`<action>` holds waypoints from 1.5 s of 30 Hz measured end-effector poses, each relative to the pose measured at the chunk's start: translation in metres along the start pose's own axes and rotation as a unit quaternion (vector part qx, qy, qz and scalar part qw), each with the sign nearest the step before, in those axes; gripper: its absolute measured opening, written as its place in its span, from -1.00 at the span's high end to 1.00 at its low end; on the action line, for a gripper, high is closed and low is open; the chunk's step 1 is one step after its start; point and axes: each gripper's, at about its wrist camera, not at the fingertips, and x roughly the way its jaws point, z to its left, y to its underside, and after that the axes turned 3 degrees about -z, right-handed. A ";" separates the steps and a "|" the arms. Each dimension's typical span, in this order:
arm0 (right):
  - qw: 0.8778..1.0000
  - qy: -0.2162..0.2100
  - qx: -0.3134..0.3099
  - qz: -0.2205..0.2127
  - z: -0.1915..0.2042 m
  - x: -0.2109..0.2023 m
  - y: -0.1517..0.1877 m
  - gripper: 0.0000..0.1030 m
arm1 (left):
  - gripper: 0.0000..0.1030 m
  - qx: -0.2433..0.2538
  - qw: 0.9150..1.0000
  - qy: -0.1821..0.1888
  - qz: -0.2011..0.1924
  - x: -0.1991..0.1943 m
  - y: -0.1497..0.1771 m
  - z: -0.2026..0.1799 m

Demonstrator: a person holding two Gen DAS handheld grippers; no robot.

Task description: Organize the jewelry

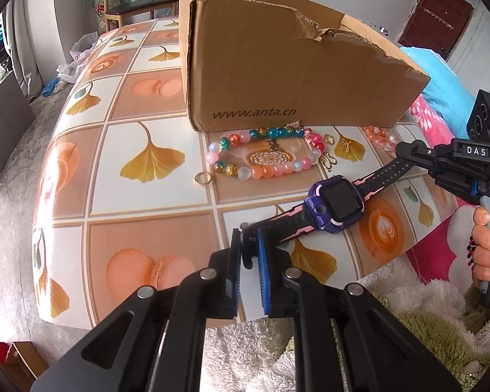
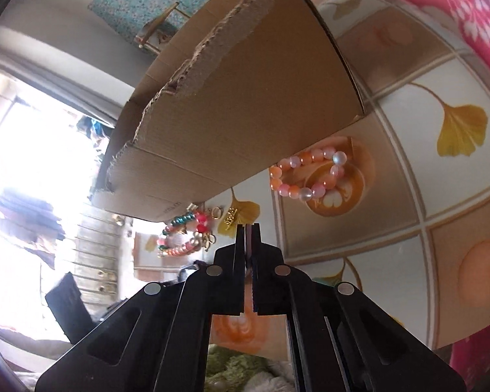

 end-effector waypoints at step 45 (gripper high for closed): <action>0.970 0.030 -0.233 -0.065 0.150 -0.085 -0.061 0.98 | 0.91 0.105 0.976 0.071 -0.178 -0.121 -0.120 -0.002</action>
